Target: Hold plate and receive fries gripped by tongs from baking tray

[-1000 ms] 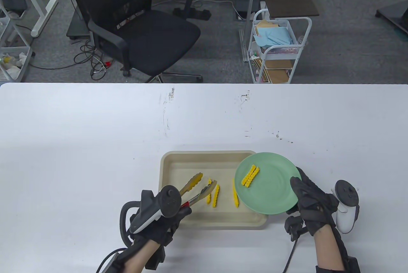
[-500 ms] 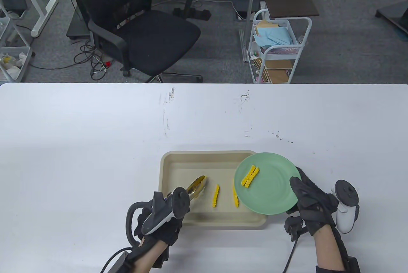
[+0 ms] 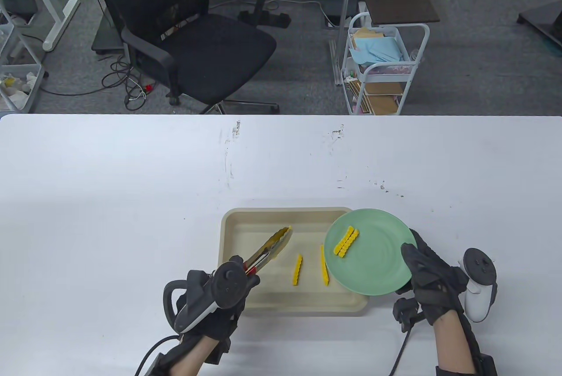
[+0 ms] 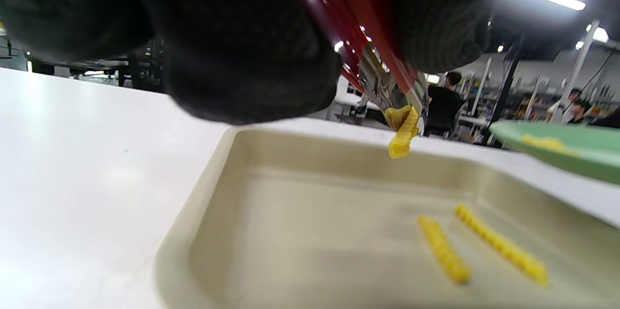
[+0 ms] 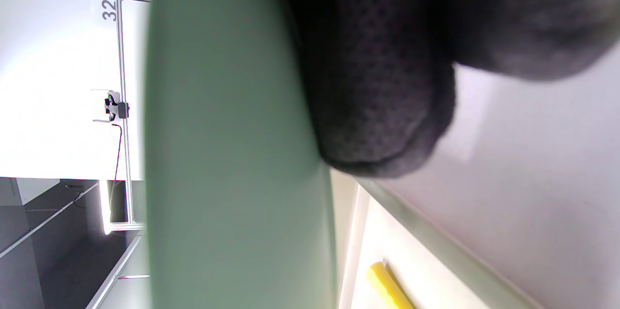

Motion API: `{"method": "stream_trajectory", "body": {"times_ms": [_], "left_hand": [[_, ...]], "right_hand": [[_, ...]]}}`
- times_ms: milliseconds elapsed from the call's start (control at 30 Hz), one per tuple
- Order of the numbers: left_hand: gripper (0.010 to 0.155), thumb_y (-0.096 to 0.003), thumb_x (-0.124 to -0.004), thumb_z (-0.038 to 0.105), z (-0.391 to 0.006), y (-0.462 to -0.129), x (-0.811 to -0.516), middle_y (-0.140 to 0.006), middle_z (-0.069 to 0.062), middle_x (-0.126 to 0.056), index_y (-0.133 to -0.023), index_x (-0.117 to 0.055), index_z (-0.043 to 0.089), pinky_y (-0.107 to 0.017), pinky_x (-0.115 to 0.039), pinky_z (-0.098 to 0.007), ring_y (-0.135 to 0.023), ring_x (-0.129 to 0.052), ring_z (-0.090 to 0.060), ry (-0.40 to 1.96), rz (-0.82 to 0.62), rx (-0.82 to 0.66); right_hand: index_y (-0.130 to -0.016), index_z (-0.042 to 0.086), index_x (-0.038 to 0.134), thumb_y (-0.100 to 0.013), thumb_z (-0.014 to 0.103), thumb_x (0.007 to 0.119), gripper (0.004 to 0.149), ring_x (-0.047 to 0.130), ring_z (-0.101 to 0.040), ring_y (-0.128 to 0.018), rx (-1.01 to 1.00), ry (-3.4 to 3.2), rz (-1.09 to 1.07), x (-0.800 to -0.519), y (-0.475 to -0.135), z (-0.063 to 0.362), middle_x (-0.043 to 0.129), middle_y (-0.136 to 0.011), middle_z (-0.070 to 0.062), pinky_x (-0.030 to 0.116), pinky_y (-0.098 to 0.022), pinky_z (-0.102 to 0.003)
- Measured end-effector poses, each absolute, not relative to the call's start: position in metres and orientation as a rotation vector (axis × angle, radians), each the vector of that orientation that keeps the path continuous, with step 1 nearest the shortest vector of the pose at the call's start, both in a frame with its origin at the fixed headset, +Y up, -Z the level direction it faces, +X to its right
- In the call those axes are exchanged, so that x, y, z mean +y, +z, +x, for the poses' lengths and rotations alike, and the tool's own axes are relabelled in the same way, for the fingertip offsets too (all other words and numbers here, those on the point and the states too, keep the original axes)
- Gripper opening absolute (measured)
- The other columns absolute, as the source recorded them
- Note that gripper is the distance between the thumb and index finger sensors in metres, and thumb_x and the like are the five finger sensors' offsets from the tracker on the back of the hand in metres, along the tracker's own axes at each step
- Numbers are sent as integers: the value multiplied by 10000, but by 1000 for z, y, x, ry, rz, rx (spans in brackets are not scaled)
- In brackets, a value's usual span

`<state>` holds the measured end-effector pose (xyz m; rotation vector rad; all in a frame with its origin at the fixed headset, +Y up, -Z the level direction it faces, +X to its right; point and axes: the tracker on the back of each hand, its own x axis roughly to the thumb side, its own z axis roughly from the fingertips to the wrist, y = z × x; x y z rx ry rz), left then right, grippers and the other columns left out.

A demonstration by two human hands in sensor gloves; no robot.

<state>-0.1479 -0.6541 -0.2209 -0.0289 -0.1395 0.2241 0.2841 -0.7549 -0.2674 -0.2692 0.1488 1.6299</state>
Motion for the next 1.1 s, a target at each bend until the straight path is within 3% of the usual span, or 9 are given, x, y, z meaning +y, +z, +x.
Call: {"method": "stream_trajectory", "body": {"times_ms": [300, 500, 800, 1100], "left_hand": [[616, -552, -776, 511, -117, -221, -606, -652, -97, -1041, -987, -785, 74, -271, -861, -488, -232, -1031, -127, 237, 53, -214], [619, -555, -770, 515, -85, -224, -586, -656, -94, -1039, -990, -779, 74, -271, -859, -487, -237, -1029, -126, 248, 35, -314], [626, -555, -766, 529, -40, -231, -616, -667, -84, -1034, -998, -772, 86, -281, -852, -485, -249, -1027, -128, 181, -75, -395], [630, -550, -771, 543, -24, -236, -635, -677, -72, -1032, -1002, -770, 103, -289, -849, -484, -260, -1026, -129, 139, -121, -409]], "right_hand": [[-991, 137, 520, -478, 379, 684, 591, 1067, -231, -225, 149, 1635, -265, -755, -268, 284, 874, -695, -124, 889, -186, -415], [-991, 137, 520, -478, 379, 684, 590, 1067, -232, -225, 148, 1631, -264, -755, -268, 284, 875, -694, -124, 890, -185, -414], [-991, 136, 517, -479, 378, 682, 590, 1068, -230, -226, 152, 1618, -262, -756, -267, 284, 874, -694, -125, 892, -186, -412], [-991, 142, 528, -478, 377, 688, 585, 1068, -233, -230, 149, 1608, -256, -756, -268, 285, 880, -695, -116, 890, -192, -415]]}}
